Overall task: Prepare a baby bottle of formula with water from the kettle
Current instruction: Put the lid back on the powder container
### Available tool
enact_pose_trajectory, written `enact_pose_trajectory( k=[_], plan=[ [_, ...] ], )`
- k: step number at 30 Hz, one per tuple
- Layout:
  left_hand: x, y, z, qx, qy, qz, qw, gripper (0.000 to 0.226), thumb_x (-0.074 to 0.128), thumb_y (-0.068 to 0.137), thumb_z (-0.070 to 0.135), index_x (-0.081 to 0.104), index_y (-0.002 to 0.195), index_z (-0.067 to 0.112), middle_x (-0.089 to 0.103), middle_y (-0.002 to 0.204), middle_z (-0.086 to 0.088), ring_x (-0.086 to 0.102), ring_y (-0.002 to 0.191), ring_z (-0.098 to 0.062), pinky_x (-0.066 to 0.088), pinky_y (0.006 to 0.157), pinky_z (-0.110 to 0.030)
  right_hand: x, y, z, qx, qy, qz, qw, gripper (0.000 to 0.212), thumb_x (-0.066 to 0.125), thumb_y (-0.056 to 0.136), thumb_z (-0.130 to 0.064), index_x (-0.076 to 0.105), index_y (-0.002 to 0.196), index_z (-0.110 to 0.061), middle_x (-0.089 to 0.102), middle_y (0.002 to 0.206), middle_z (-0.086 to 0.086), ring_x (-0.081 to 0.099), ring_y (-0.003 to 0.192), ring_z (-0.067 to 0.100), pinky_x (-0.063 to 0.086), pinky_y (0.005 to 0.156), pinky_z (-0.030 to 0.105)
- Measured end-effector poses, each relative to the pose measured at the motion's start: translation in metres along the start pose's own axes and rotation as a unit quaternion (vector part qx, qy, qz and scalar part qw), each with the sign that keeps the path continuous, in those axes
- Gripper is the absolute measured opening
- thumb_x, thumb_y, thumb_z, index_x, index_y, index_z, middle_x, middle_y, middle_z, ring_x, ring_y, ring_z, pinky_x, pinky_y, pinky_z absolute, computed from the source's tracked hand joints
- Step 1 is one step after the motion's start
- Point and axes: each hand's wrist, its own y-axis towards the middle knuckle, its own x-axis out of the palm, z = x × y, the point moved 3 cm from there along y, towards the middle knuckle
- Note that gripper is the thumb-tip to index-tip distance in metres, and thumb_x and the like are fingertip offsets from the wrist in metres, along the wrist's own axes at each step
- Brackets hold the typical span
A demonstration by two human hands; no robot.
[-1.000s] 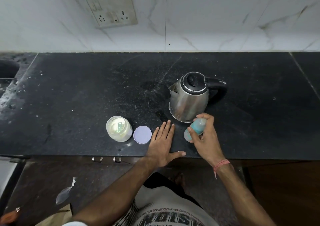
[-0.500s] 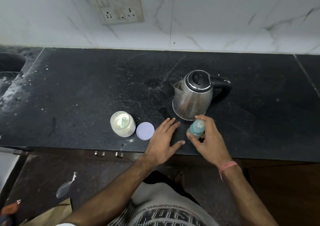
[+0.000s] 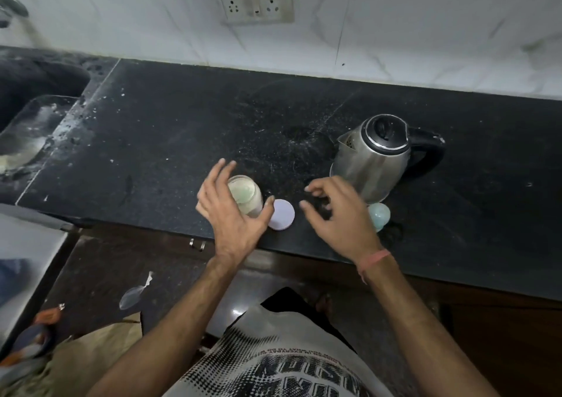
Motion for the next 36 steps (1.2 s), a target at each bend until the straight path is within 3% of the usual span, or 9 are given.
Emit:
enact_pose_trajectory(
  k=[5,9,11,14,18,23,27,33,36],
  plan=[
    [0.008,0.004,-0.030,-0.123,0.004,-0.094,0.988,0.126,0.096,0.065,0.060,0.033,0.169,0.025,0.043,0.168,0.003,0.028,0.160,-0.024,0.023,0.128,-0.061,0.076,0.010,0.008,0.075,-0.001,-0.212,0.974,0.058,0.086,0.087,-0.040,0.063,0.140,-0.031,0.057,0.136,-0.007,0.053,0.126,0.021,0.050,0.108,0.041],
    [0.014,0.005,-0.040,-0.195,0.003,-0.136,0.971,0.136,0.101,0.063,0.061,0.028,0.172,0.024,0.045,0.168,-0.002,0.025,0.163,-0.025,0.018,0.131,-0.060,0.104,0.018,0.010,0.052,-0.120,-0.262,0.956,0.078,0.090,0.083,-0.047,0.054,0.150,-0.032,0.050,0.148,-0.003,0.048,0.135,0.025,0.049,0.110,0.046],
    [0.015,0.006,-0.041,-0.190,-0.005,-0.155,0.969,0.126,0.103,0.064,0.057,0.038,0.167,0.024,0.056,0.159,0.005,0.038,0.155,-0.019,0.028,0.129,-0.057,0.110,0.022,0.009,0.044,-0.174,-0.264,0.948,0.082,0.089,0.082,-0.048,0.051,0.153,-0.033,0.050,0.149,-0.002,0.048,0.136,0.027,0.049,0.109,0.046],
    [0.013,0.010,-0.047,-0.180,-0.054,-0.139,0.972,0.090,0.107,0.061,0.043,0.064,0.139,0.032,0.072,0.121,0.022,0.063,0.118,-0.001,0.054,0.113,-0.048,0.112,0.028,0.009,0.040,-0.192,-0.265,0.944,0.081,0.086,0.083,-0.044,0.048,0.154,-0.034,0.052,0.144,0.001,0.050,0.134,0.030,0.052,0.104,0.044],
    [0.012,0.012,-0.041,-0.167,-0.069,-0.135,0.974,0.086,0.107,0.054,0.048,0.069,0.131,0.043,0.077,0.117,0.024,0.073,0.115,-0.005,0.060,0.104,-0.043,0.089,0.037,0.014,0.120,-0.120,-0.185,0.968,0.082,0.086,0.081,-0.047,0.050,0.154,-0.036,0.050,0.139,0.003,0.047,0.131,0.029,0.048,0.105,0.042],
    [0.023,0.018,-0.022,-0.147,-0.111,-0.113,0.976,0.084,0.106,0.055,0.049,0.070,0.130,0.042,0.077,0.123,0.023,0.072,0.117,-0.003,0.060,0.104,-0.041,0.051,0.049,0.009,0.168,0.027,-0.011,0.985,0.056,0.085,0.086,-0.038,0.062,0.138,-0.036,0.047,0.135,-0.003,0.049,0.132,0.021,0.047,0.118,0.044],
    [0.035,0.023,-0.016,-0.140,-0.106,-0.143,0.974,0.094,0.105,0.052,0.058,0.067,0.136,0.044,0.074,0.130,0.024,0.069,0.125,-0.007,0.059,0.108,-0.044,0.030,0.059,-0.007,0.149,0.145,0.116,0.971,0.056,0.091,0.087,-0.035,0.057,0.131,-0.024,0.048,0.135,-0.010,0.062,0.126,0.018,0.057,0.106,0.042],
    [0.050,0.024,-0.005,-0.070,-0.104,-0.225,0.966,0.089,0.101,0.061,0.059,0.067,0.141,0.042,0.074,0.132,0.021,0.069,0.125,-0.004,0.060,0.103,-0.044,0.028,0.052,-0.019,0.114,0.119,0.104,0.981,0.057,0.096,0.085,-0.034,0.050,0.112,-0.016,0.050,0.114,0.002,0.059,0.106,0.021,0.057,0.091,0.047],
    [0.057,0.017,-0.001,-0.052,-0.098,-0.260,0.959,0.090,0.098,0.064,0.061,0.065,0.145,0.040,0.073,0.134,0.021,0.066,0.125,-0.005,0.059,0.101,-0.038,0.033,0.042,-0.013,0.096,0.092,0.070,0.989,0.052,0.094,0.087,-0.038,0.057,0.117,-0.018,0.047,0.120,-0.001,0.058,0.112,0.011,0.057,0.094,0.036]
  ],
)
